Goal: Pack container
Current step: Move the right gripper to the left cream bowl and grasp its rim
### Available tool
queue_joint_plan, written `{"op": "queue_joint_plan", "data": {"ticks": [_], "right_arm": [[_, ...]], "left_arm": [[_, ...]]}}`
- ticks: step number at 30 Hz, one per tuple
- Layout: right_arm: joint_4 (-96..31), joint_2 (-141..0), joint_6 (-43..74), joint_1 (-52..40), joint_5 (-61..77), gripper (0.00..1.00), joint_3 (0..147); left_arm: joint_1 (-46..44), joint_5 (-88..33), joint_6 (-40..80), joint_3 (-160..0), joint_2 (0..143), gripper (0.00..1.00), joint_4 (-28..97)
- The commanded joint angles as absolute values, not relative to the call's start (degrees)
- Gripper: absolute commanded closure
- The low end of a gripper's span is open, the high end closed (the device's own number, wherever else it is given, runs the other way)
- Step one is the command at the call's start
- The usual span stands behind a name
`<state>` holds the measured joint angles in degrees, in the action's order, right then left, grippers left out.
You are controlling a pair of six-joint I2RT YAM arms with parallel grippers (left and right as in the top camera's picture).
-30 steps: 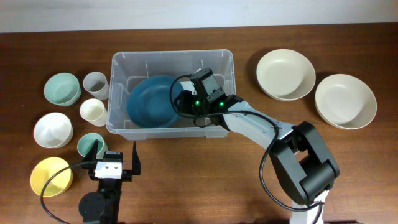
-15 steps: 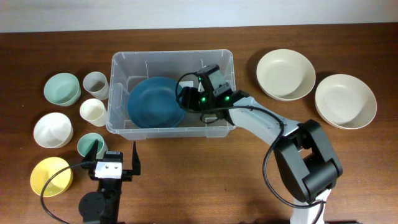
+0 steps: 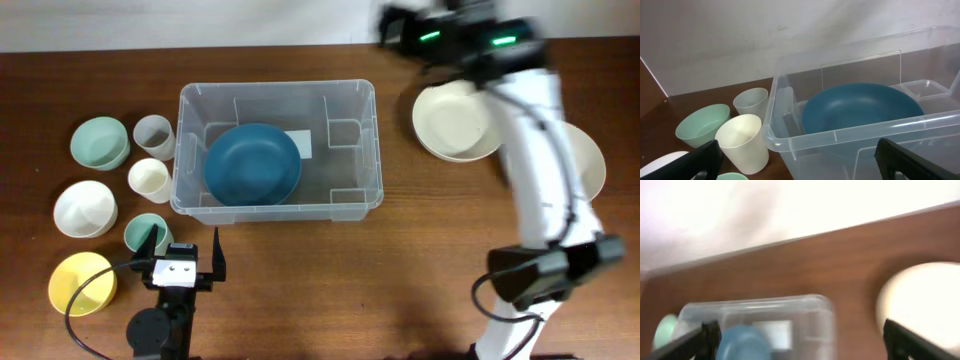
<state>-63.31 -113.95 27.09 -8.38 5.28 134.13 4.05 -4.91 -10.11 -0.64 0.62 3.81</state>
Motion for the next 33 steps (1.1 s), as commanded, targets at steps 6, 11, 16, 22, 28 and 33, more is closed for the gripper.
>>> {"op": "queue_joint_plan", "data": {"ticks": [6,11,16,22,28,33], "right_arm": [[-73.7,-115.2,42.0,11.1,11.6,0.01,124.7],[-63.5,-115.2,44.1,12.7,21.6,0.01,109.1],[-53.7,-115.2,49.1,9.8,23.5,0.01,99.3],[-51.0,-115.2,60.0,7.8,18.1,0.01,92.9],[-50.6,-115.2,60.6,7.9,16.0,0.01,91.3],[-51.1,-115.7,64.8,7.7,12.7,0.01,91.2]], "left_arm": [[4.4,-4.7,-10.8,-0.5,0.3,0.0,4.2],[4.4,-4.7,-10.8,-0.5,0.3,0.0,4.2],[4.4,-4.7,-10.8,-0.5,0.3,0.0,4.2],[4.4,-4.7,-10.8,-0.5,0.3,0.0,4.2],[4.4,-4.7,-10.8,-0.5,0.3,0.0,4.2],[4.4,-4.7,-10.8,-0.5,0.3,0.0,4.2]]}}
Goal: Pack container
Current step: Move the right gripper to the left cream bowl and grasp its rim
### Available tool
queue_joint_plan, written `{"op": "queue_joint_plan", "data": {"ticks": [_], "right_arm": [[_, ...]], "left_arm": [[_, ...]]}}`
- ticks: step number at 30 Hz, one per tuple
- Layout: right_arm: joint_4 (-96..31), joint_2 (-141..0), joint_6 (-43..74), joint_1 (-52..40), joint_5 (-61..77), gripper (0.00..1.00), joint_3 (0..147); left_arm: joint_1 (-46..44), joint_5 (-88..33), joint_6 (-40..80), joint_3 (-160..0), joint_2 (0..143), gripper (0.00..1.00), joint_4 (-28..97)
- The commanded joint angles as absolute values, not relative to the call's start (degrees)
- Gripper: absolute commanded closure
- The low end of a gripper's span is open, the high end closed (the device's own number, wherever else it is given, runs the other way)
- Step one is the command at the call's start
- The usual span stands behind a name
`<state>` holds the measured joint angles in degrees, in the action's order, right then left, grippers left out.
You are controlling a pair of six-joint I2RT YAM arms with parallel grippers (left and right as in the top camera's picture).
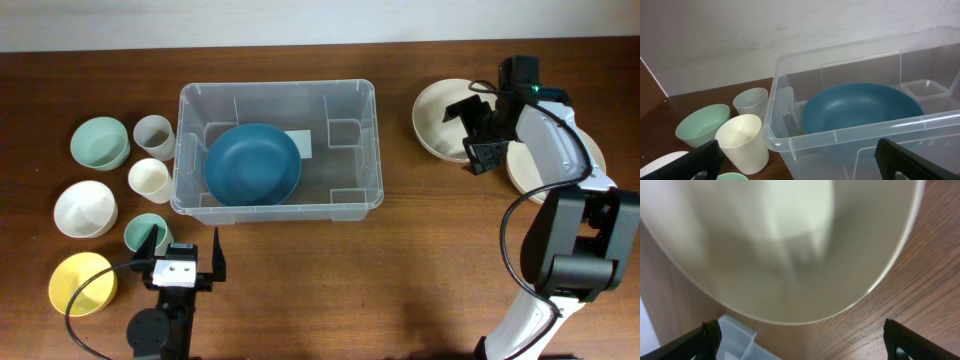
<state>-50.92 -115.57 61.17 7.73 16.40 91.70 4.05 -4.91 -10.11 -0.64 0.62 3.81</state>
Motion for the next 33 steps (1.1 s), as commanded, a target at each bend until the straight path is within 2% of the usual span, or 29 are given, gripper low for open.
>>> {"op": "queue_joint_plan", "data": {"ticks": [1,15,25,33], "right_arm": [[-50.9,-115.8,65.5,7.7,12.3,0.01,90.7],[-38.2,-115.9,66.7,7.7,10.4,0.01,81.1],[-37.1,-115.9,66.7,7.7,8.5,0.0,80.3],[-35.0,-117.3,66.7,7.7,8.3,0.05,80.3]], "left_arm": [[4.4,-4.7,-10.8,-0.5,0.3,0.0,4.2],[4.4,-4.7,-10.8,-0.5,0.3,0.0,4.2],[4.4,-4.7,-10.8,-0.5,0.3,0.0,4.2],[4.4,-4.7,-10.8,-0.5,0.3,0.0,4.2]]}}
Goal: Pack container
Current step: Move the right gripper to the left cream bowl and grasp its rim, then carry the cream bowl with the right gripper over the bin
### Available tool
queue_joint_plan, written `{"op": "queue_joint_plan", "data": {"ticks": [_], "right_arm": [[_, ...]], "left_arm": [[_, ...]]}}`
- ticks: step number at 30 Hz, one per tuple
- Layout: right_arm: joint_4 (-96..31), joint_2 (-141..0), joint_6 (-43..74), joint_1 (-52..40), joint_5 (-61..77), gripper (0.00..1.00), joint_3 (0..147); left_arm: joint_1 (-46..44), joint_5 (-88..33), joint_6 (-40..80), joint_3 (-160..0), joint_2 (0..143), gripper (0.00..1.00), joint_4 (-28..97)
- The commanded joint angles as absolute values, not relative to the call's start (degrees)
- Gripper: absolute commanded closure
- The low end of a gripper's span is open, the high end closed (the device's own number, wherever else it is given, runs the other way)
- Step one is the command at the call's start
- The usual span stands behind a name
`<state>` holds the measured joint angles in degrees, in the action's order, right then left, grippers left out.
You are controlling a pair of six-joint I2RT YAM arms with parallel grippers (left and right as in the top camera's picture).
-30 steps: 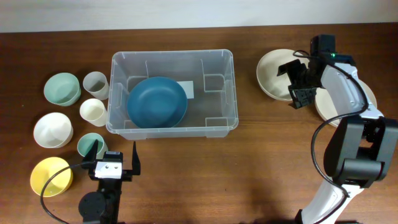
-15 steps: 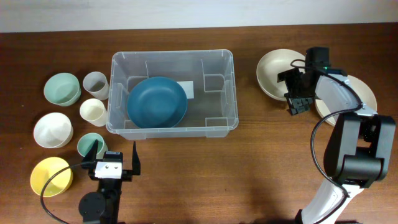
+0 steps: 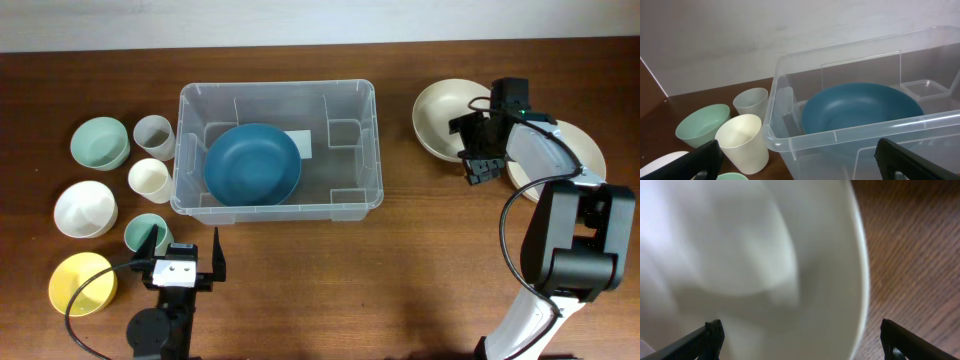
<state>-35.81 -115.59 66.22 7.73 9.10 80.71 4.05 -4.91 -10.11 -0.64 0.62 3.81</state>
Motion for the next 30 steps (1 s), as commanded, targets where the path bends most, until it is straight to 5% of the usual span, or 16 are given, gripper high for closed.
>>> {"op": "queue_joint_plan", "data": {"ticks": [1,7,11,14,20,30], "right_arm": [[-35.0,-117.6,66.7,7.7,8.7,0.05,80.3],[-35.0,-118.7,66.7,7.7,8.8,0.09,80.3],[-35.0,-118.7,66.7,7.7,8.8,0.32,80.3],[-34.9,-118.7,66.7,7.7,8.9,0.59,80.4],[-33.6,-118.7,66.3,8.0,10.4,0.92,81.0],[-31.0,-118.2,57.2,8.1,18.0,0.96,92.1]], "left_arm": [[4.4,-4.7,-10.8,-0.5,0.3,0.0,4.2],[4.4,-4.7,-10.8,-0.5,0.3,0.0,4.2],[4.4,-4.7,-10.8,-0.5,0.3,0.0,4.2],[4.4,-4.7,-10.8,-0.5,0.3,0.0,4.2],[4.4,-4.7,-10.8,-0.5,0.3,0.0,4.2],[4.4,-4.7,-10.8,-0.5,0.3,0.0,4.2]]}}
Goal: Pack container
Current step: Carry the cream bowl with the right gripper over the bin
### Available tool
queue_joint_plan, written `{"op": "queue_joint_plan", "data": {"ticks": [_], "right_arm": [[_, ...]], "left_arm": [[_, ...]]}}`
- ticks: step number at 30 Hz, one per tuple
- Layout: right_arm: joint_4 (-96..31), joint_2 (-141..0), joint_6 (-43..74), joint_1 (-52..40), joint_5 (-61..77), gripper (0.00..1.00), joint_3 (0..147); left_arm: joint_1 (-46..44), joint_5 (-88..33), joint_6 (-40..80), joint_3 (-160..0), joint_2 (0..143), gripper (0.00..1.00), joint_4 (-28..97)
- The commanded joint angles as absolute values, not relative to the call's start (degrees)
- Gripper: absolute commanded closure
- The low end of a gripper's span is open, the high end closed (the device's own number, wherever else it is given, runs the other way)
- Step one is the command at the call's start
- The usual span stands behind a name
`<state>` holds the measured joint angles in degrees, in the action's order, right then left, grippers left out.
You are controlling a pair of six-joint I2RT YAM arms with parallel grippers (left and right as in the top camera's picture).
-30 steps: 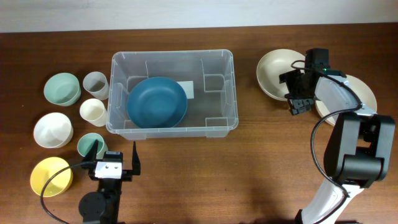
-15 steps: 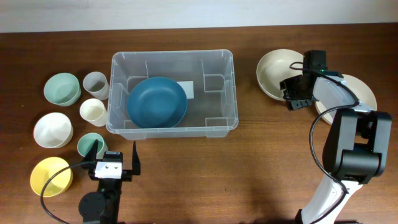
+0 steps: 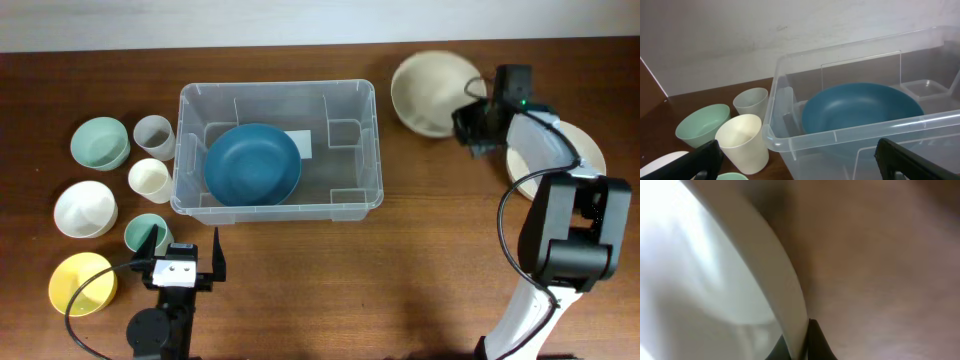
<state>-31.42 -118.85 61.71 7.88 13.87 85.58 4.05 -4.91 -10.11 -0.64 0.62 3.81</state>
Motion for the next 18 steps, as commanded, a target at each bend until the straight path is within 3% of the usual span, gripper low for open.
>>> {"op": "queue_joint_plan", "data": {"ticks": [1,9,14,18], "right_arm": [[-31.4,-117.1,55.7,8.6,20.1,0.96,97.8],[-40.3,-112.7,37.7,5.6,33.9,0.96,117.9],[-51.1,-112.0,23.3,-4.1,37.8,0.96,122.1],[-56.1,-113.9,20.8,-13.1,31.6,0.96,121.4]], "left_arm": [[4.4,-4.7,-10.8,-0.5,0.3,0.0,4.2],[4.4,-4.7,-10.8,-0.5,0.3,0.0,4.2],[4.4,-4.7,-10.8,-0.5,0.3,0.0,4.2],[4.4,-4.7,-10.8,-0.5,0.3,0.0,4.2]]}}
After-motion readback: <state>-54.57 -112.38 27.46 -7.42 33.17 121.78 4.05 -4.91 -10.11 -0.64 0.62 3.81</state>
